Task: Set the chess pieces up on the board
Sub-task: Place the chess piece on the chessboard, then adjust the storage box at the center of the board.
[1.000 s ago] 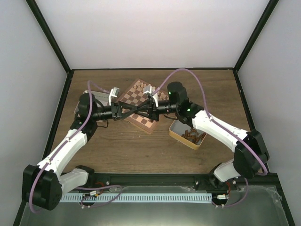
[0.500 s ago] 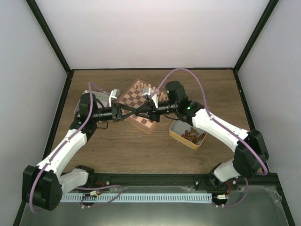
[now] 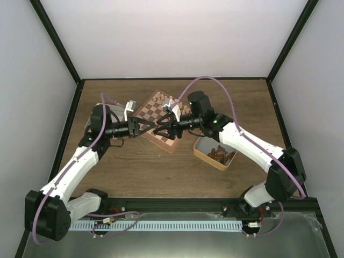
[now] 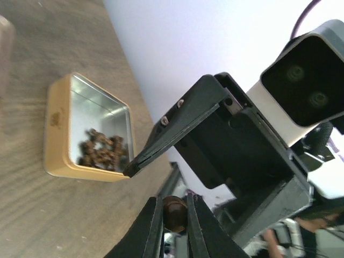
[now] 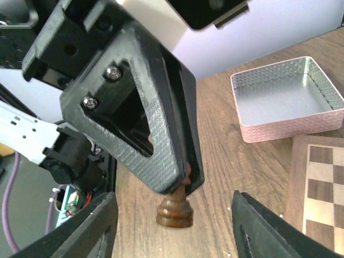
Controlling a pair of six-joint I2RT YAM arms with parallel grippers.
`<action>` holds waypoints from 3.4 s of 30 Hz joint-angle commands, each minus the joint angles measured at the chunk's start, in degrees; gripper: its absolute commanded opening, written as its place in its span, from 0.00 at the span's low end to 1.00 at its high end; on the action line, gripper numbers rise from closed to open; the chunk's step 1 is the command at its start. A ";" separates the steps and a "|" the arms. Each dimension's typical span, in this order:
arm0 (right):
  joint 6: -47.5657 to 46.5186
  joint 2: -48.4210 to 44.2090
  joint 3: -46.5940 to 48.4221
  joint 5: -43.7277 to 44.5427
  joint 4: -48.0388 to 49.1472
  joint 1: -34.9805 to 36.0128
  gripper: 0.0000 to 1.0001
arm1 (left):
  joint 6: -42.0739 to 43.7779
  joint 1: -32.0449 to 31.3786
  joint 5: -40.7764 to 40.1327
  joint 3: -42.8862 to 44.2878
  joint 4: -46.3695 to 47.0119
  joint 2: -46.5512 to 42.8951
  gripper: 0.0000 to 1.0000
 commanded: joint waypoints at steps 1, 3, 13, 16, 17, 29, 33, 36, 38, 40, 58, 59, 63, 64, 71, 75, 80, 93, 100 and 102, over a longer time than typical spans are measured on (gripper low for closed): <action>5.93 -2.91 -1.25 5.10 0.74 0.29 0.65 | 15.06 -0.14 -11.06 5.29 -15.03 -1.66 0.04; 10.00 -6.18 -5.62 8.57 4.13 0.22 0.68 | 20.84 -0.23 -19.82 6.77 -21.49 -1.91 0.04; 30.62 -21.73 -18.01 39.19 -6.44 0.20 0.62 | 29.21 -8.01 -59.08 9.39 -27.14 -0.43 0.04; 34.90 -27.62 -21.61 45.71 -9.26 0.20 0.63 | 25.69 -8.57 -65.23 8.48 -24.67 1.23 0.04; 36.09 -29.25 -22.60 47.32 -9.44 0.16 0.63 | 24.89 -8.58 -67.20 7.95 -23.64 1.88 0.04; 28.23 -33.61 -27.31 59.06 -1.82 0.13 0.64 | 24.74 -7.65 -70.75 12.58 -14.69 24.18 0.04; 28.31 -33.82 -29.29 60.01 1.17 0.11 0.65 | 24.13 -6.80 -69.73 15.69 -13.26 31.09 0.04; 29.20 -32.71 -30.56 58.91 2.62 0.11 0.66 | 23.55 -5.80 -69.67 17.02 -12.16 34.44 0.04; 29.95 -31.59 -30.76 58.24 2.56 0.11 0.66 | 22.44 -5.08 -71.16 17.36 -11.81 35.73 0.04; 30.31 -30.49 -30.89 57.66 2.78 0.11 0.66 | 22.26 -4.56 -71.96 16.79 -10.20 36.68 0.04; 30.97 -26.83 -30.12 57.86 2.93 0.03 0.67 | 25.06 -2.95 -73.84 16.43 -4.42 43.56 0.07; 30.98 -26.76 -30.06 57.86 2.80 0.03 0.67 | 25.23 -2.94 -73.62 16.51 -4.43 43.80 0.08; 31.10 -26.74 -29.98 57.86 2.58 0.03 0.67 | 25.47 -2.88 -72.85 16.60 -4.43 44.22 0.14; 31.12 -26.74 -29.95 57.86 2.53 0.03 0.67 | 25.53 -2.90 -72.55 16.61 -4.34 44.24 0.15; 31.62 -27.00 -29.67 58.00 1.94 0.03 0.68 | 25.53 -2.95 -71.85 17.09 -5.93 42.48 0.39; 32.51 -27.50 -29.51 59.06 1.78 -0.05 0.69 | 25.19 -3.01 -72.36 15.87 -6.30 38.68 0.47; 33.52 -28.06 -29.39 59.75 0.88 -0.39 0.70 | 24.82 -3.04 -73.69 15.57 -8.95 33.05 0.55; 38.34 -23.17 -25.01 59.31 -15.35 -8.10 0.65 | 25.65 -2.96 -72.28 14.77 -17.94 7.22 0.70; 38.45 -14.40 -23.16 55.71 -21.68 -12.27 0.63 | 33.41 -2.93 -65.87 15.64 -18.75 -2.69 0.77; 39.09 -11.66 -23.10 55.08 -23.00 -12.99 0.62 | 35.39 -2.96 -64.46 15.27 -18.31 -4.22 0.77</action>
